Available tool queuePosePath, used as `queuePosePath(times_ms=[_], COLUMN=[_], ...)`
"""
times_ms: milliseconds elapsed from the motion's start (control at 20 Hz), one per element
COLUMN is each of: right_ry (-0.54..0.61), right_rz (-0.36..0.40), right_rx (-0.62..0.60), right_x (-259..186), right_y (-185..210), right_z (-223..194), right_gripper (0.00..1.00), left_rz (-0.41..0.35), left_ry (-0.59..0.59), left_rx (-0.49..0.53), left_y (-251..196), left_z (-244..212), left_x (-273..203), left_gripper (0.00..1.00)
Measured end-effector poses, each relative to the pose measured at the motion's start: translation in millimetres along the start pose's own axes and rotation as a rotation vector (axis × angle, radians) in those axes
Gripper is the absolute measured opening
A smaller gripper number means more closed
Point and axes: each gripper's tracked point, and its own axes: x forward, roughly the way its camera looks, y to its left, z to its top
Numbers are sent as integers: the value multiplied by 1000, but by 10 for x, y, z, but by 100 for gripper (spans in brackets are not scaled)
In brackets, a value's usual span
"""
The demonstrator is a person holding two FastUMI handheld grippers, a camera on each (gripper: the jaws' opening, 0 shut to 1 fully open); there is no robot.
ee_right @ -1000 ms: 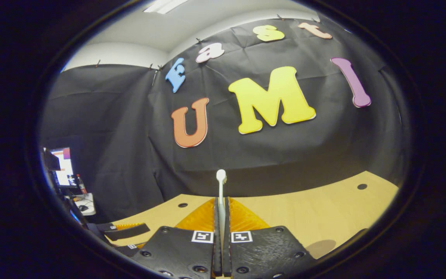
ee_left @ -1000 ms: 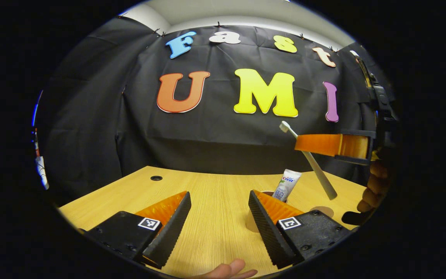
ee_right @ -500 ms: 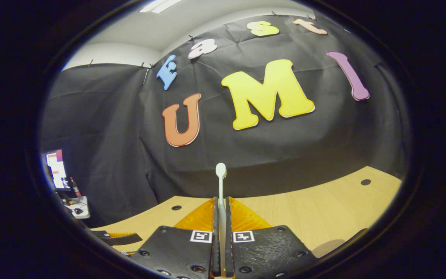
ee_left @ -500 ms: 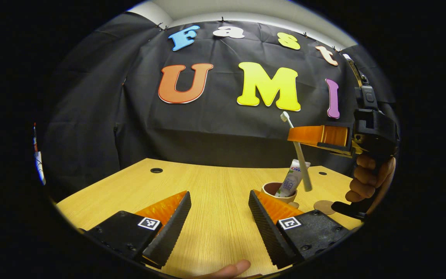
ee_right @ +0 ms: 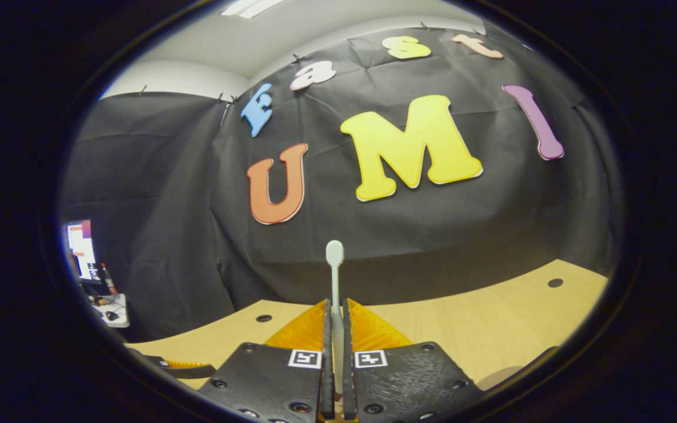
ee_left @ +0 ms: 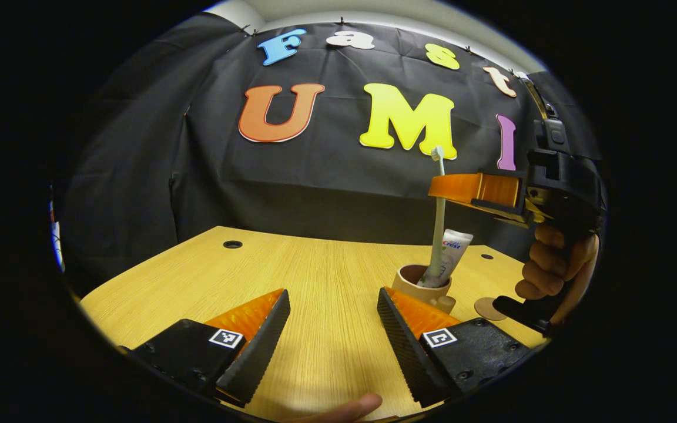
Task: Put the toothbrush and toothpaste on the desktop into the cup, then pick up the cup and place it on the coaster on the desktop.
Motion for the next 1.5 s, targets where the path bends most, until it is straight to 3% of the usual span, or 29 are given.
queuePosePath(times_ms=[250, 300, 350, 400, 450, 500, 700, 1050, 1350, 1500], right_ry=[21, 12, -2, -11, -12, -13, -40, -83, -85, -75], right_rz=[-2, -15, -32, -34, -35, -43, -56, -147, -180, -211], right_rx=[-3, -6, -14, -21, -30, -43, -121, -245, -278, -258], right_x=[-78, -128, -185, -234, -288, -348, -634, -1161, -1588, -1775], right_y=[-13, -35, -99, -123, -127, -165, -274, -657, -986, -1212], right_z=[-95, -71, -51, -23, -25, -5, 148, 427, 453, 389], right_gripper=[14, 31, 33, 47, 51, 71, 97, 96, 96, 95], left_rz=[3, 3, 0, -1, -5, -8, -49, -110, -172, -165], left_ry=[15, 17, 18, 24, 30, 33, 50, 124, 301, 430], left_rx=[0, 3, 4, 1, -2, -5, 7, 30, 91, 104], left_y=[-20, -25, -51, -64, -96, -126, -366, -758, -1031, -1039], left_z=[-39, -39, -50, -57, -71, -65, -19, 100, 185, 221], left_x=[-22, -25, -35, -31, -34, -33, -20, 117, 192, 193], left_gripper=[95, 95, 95, 95, 95, 95, 95, 95, 95, 95])
